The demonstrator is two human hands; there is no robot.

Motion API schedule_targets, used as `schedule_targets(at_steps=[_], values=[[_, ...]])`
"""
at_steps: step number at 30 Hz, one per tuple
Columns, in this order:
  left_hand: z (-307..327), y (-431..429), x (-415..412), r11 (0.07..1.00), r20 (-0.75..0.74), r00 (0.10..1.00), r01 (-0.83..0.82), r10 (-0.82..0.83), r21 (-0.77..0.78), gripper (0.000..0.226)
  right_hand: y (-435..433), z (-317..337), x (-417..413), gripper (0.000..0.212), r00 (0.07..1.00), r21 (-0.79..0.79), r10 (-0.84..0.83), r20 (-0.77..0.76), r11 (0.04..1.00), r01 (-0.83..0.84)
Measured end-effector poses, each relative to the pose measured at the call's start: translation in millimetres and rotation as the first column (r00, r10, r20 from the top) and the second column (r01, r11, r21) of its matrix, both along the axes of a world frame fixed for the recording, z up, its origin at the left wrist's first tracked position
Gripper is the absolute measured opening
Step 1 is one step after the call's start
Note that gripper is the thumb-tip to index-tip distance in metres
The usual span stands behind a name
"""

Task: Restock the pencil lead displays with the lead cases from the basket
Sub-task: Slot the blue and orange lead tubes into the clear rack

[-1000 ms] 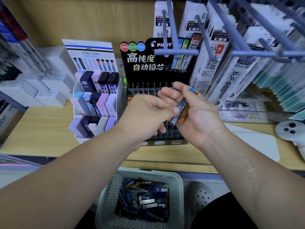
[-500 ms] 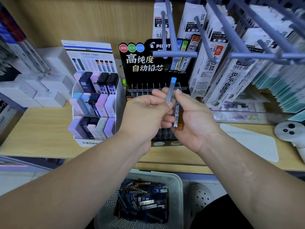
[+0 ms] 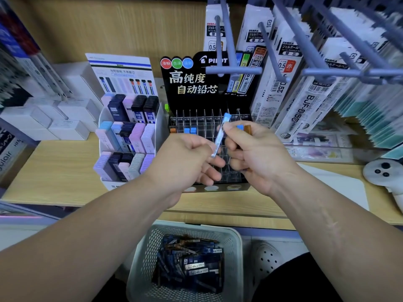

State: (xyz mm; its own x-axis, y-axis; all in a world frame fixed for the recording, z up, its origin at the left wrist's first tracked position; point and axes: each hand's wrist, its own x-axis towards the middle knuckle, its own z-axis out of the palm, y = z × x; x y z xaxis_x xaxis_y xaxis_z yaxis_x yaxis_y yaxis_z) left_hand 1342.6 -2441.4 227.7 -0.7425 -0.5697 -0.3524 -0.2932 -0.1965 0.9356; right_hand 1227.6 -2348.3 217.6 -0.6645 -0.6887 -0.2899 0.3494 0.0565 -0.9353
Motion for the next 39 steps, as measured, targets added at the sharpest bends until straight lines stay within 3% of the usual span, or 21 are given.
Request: schedule_targets(at_steps=[5,9,12,15,19,26,35,39], values=[[1.6,-17.2,6.5,0.939,-0.007,0.998,-0.055,0.056,-0.340,0.015,0.8,-7.7,4.2,0.018,0.948,0.160,0.160,-0.275,0.980,-0.119],[5.1,-34.4,9.3,0.891,0.001,0.999,0.036,-0.040,-0.452,0.011,-0.3,-13.2,10.0,0.016,0.880,0.252,0.274,-0.387,0.950,-0.185],[6.6,-42.3,9.2,0.877,0.026,0.996,0.083,-0.080,-0.472,0.010,-1.3,-14.3,10.6,0.014,0.894,0.233,0.258,-0.366,0.956,-0.180],[10.4,-53.3,7.2,0.841,0.001,1.000,0.019,-0.022,-0.540,0.011,-2.2,-12.5,9.1,0.011,0.947,0.162,0.179,-0.268,0.977,-0.139],[11.5,-66.7,7.8,0.789,-0.006,1.000,-0.007,0.005,-0.615,0.012,-0.4,-11.3,2.2,0.015,0.968,0.182,0.098,-0.231,0.982,-0.056],[1.8,-60.8,6.0,0.636,0.009,1.000,0.017,-0.016,-0.771,0.011,0.0,-12.3,0.3,0.017,0.972,0.171,0.085,-0.220,0.984,-0.047],[4.7,-60.6,4.2,0.573,-0.042,0.999,-0.025,-0.017,-0.819,0.010,0.4,-10.6,-0.7,0.016,0.979,0.163,0.066,-0.191,0.986,-0.035],[0.6,-60.5,2.6,0.482,-0.017,0.999,0.006,-0.044,-0.876,0.006,0.3,-9.2,0.4,0.015,0.984,0.161,0.062,-0.165,0.986,-0.035]])
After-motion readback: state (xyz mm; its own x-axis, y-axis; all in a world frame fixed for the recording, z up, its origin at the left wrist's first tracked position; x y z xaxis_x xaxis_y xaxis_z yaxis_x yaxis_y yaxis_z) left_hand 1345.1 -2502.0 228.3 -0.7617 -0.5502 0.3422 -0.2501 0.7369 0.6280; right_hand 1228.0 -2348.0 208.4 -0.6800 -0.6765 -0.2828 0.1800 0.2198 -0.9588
